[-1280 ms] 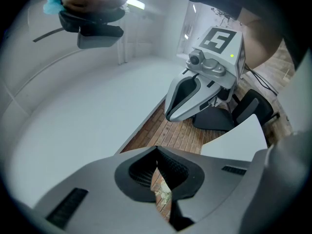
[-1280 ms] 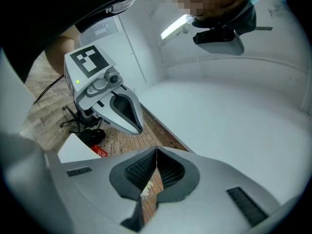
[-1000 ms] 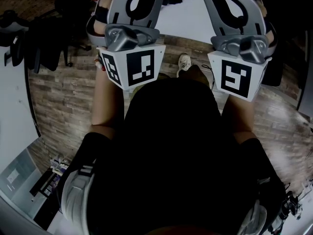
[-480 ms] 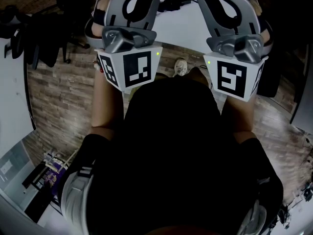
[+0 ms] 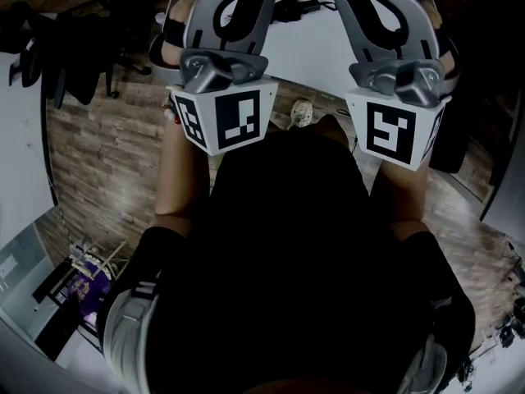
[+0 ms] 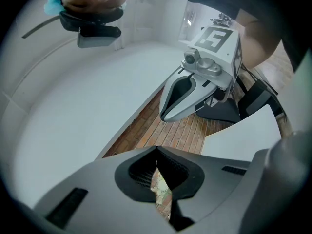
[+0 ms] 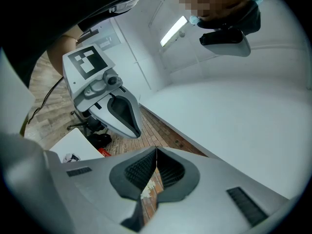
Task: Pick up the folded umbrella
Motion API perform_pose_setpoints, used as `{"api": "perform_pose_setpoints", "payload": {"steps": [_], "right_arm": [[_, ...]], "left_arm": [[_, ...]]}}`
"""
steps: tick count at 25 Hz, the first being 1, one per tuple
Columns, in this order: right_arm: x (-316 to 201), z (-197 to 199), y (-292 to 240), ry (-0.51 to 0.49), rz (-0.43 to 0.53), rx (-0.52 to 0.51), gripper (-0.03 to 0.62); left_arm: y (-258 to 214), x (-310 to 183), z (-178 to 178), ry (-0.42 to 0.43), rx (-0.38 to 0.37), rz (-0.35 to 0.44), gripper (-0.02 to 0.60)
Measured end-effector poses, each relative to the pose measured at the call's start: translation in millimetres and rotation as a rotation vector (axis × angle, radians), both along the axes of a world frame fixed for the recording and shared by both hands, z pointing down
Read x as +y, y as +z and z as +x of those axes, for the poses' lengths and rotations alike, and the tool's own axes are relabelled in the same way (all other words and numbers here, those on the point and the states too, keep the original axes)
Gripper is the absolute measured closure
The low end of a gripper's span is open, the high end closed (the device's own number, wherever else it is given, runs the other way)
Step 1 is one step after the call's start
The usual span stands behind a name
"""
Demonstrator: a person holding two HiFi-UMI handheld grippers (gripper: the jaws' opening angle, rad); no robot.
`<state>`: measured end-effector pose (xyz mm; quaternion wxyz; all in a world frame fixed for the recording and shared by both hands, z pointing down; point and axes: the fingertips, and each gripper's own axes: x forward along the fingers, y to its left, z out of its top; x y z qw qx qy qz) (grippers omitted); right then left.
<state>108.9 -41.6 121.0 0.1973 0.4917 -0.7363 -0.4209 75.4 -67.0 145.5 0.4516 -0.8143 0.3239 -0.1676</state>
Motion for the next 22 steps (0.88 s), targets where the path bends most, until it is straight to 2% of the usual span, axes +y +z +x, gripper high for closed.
{"api": "perform_pose_setpoints", "payload": {"steps": [9, 22], "right_arm": [[-2, -3, 11, -0.027, -0.019, -0.011, 0.565], [1, 4, 12, -0.030, -0.009, -0.040, 0.565]], "left_arm": [[11, 1, 0, -0.015, -0.050, -0.003, 0.568], [16, 2, 6, -0.027, -0.063, -0.009, 0.568]]}}
